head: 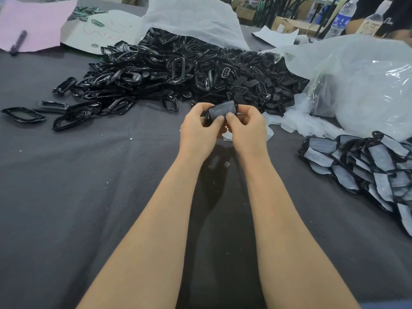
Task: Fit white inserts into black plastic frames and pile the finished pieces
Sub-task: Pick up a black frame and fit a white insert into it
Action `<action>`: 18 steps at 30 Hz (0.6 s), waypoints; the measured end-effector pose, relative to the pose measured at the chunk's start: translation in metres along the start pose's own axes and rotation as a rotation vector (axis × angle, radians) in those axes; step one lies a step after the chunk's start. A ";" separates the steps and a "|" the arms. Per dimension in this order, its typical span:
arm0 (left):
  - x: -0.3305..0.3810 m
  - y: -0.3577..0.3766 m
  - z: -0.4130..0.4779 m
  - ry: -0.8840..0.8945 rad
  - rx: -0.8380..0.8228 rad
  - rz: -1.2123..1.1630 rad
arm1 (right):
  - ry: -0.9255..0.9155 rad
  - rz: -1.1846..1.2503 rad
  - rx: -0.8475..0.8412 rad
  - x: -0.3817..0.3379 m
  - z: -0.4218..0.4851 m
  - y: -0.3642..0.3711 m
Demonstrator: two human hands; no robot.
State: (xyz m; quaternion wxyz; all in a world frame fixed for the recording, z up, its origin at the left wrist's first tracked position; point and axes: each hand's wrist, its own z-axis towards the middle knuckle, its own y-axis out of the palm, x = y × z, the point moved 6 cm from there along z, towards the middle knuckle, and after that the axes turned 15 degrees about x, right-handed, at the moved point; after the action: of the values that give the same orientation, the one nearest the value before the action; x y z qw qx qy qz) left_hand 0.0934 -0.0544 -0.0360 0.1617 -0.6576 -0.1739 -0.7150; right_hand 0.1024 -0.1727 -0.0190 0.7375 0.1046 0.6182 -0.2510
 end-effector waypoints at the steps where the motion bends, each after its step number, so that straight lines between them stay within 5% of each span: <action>1: 0.000 0.000 0.000 -0.004 -0.006 0.001 | 0.006 0.002 -0.001 0.000 0.000 0.000; 18: 0.005 0.000 -0.004 -0.022 -0.042 -0.082 | 0.134 0.161 -0.055 0.006 0.001 0.002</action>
State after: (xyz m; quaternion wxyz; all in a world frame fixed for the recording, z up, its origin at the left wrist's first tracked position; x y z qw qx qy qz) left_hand 0.0895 -0.0564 -0.0309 0.1165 -0.6609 -0.1871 -0.7173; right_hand 0.1048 -0.1724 -0.0250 0.7150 0.1500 0.6623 -0.1661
